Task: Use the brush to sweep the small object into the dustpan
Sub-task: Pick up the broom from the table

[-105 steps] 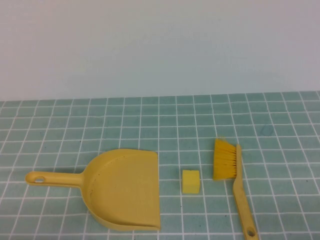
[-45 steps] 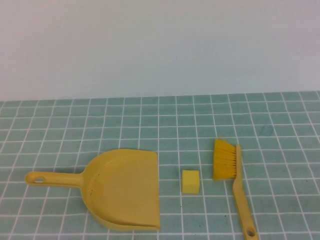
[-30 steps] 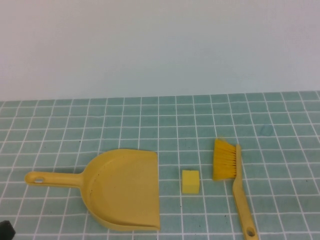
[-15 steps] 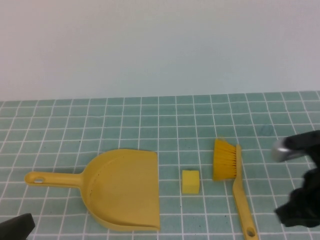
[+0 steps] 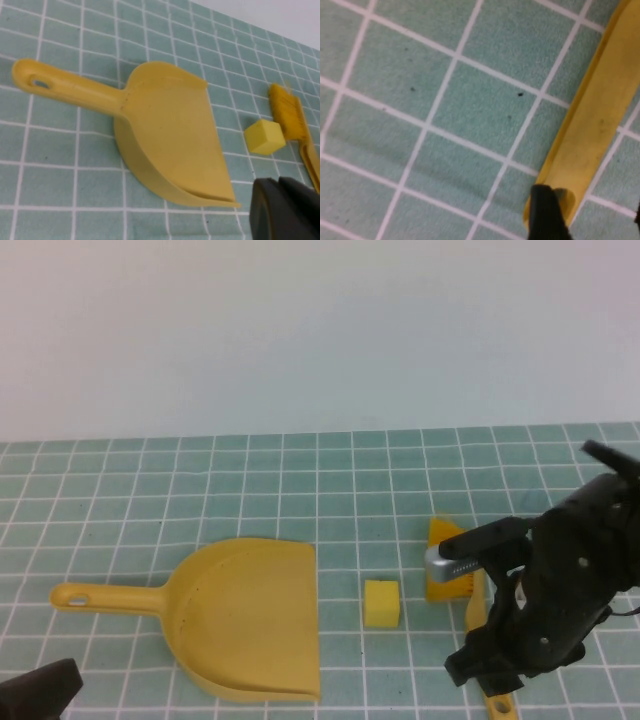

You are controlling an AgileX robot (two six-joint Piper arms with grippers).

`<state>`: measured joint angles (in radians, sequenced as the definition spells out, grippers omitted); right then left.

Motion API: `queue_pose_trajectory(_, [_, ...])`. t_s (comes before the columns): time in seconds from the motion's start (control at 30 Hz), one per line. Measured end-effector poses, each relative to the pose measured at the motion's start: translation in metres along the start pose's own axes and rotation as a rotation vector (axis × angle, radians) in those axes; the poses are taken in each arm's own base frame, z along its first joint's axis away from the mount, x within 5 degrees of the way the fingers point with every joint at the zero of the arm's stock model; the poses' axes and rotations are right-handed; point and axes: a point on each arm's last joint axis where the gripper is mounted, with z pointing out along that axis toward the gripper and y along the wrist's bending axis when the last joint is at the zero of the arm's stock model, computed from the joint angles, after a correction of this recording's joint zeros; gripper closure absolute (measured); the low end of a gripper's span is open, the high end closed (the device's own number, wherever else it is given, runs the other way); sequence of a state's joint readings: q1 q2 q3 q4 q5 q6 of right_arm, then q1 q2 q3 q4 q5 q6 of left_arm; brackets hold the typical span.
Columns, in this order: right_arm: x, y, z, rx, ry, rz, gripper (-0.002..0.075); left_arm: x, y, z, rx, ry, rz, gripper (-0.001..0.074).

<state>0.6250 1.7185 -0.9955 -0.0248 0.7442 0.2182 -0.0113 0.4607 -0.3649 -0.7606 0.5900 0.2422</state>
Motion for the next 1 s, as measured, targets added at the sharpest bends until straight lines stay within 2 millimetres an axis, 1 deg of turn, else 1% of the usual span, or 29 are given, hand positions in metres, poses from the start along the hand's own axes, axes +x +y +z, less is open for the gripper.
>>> queue_pose_trajectory(0.17, [-0.004, 0.001, 0.018, 0.011, 0.021, 0.010, 0.0349, -0.001, -0.004, 0.000, 0.047, -0.015, -0.021, 0.0734])
queue_pose_trajectory(0.33, [-0.006, 0.001, 0.026, 0.011, 0.023, 0.016, 0.0349, -0.001, -0.004, 0.000, 0.049, -0.015, -0.022, 0.0734])
queue_pose_trajectory(0.57, [-0.006, 0.001, 0.041, 0.020, 0.066, 0.019, 0.0356, -0.002, -0.005, 0.000, 0.060, -0.022, -0.032, 0.0734])
queue_pose_trajectory(0.63, [-0.007, 0.001, 0.042, 0.019, 0.062, 0.019, 0.0382, -0.003, -0.007, 0.000, 0.075, -0.027, -0.034, 0.0734])
queue_pose_trajectory(0.77, [-0.007, 0.001, 0.042, 0.019, 0.057, 0.021, 0.0501, -0.004, -0.009, -0.001, 0.102, -0.037, -0.038, 0.0734])
queue_pose_trajectory(0.87, [-0.007, 0.001, 0.042, 0.018, 0.055, 0.023, 0.0530, -0.004, -0.011, -0.001, 0.123, -0.045, -0.056, 0.0734])
queue_pose_trajectory(0.93, [-0.007, 0.001, 0.042, 0.018, 0.055, 0.023, 0.0533, -0.005, -0.013, -0.001, 0.147, -0.054, -0.075, 0.0727])
queue_pose_trajectory(1.0, [-0.007, 0.001, 0.042, 0.018, 0.055, 0.023, 0.0533, -0.007, -0.016, -0.002, 0.179, -0.067, -0.100, 0.0685])
